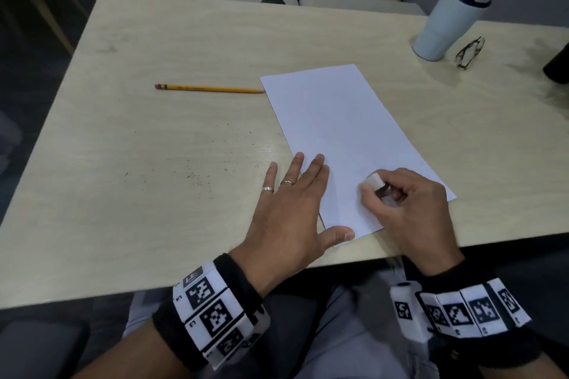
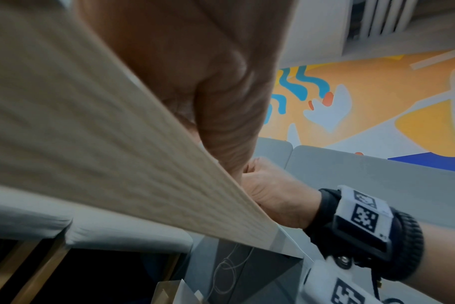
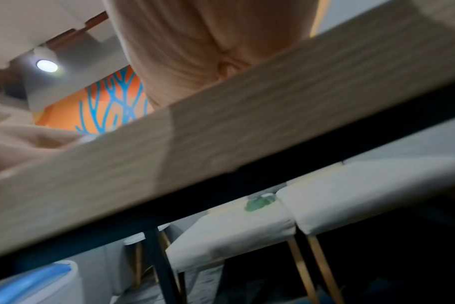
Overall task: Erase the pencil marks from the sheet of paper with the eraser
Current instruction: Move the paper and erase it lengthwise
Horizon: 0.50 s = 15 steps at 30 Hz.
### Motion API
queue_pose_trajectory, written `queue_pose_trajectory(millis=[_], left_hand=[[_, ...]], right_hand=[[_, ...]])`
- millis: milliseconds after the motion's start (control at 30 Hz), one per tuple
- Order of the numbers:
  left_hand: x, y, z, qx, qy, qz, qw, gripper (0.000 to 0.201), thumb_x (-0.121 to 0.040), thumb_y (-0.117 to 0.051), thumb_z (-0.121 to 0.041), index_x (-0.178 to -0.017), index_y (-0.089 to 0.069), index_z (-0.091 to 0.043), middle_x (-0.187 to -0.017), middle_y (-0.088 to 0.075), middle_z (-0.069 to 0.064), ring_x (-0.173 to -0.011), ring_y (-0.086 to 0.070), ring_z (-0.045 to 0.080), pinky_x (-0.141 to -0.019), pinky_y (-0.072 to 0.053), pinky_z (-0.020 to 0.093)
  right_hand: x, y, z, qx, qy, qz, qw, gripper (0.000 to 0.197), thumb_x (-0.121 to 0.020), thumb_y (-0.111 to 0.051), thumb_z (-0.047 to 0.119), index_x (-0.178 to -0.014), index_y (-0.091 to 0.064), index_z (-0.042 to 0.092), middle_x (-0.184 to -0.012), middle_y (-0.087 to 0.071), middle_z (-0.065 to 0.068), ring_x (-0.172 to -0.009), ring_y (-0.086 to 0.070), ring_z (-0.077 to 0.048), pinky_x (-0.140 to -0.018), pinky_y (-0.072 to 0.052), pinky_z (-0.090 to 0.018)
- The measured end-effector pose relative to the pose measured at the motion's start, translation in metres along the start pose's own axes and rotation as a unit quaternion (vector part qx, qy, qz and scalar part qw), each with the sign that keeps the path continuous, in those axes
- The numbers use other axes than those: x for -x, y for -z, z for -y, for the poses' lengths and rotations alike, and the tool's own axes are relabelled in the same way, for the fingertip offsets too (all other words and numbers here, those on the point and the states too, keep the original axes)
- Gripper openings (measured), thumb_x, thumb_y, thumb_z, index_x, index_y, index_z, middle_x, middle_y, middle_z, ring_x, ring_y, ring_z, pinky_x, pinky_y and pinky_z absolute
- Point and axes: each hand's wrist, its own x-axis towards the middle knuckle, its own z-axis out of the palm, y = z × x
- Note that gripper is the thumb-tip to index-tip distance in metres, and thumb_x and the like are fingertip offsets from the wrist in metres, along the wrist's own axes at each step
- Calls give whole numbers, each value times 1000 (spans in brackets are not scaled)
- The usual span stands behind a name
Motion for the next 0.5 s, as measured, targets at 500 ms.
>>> queue_pose_trajectory(millis=[500], left_hand=[[-1,-1,1,-11,-1,0,1000,110,-84,-31,-88,-169,-1,-26,-173,18,-16,-157,26,7,-128,17,44]], right_hand=[[24,17,5,-17,-9,48,999,24,-86,-83,10,-69,-66,11,-65,-50,0,-63,-48,-15,-63,-40,-26]])
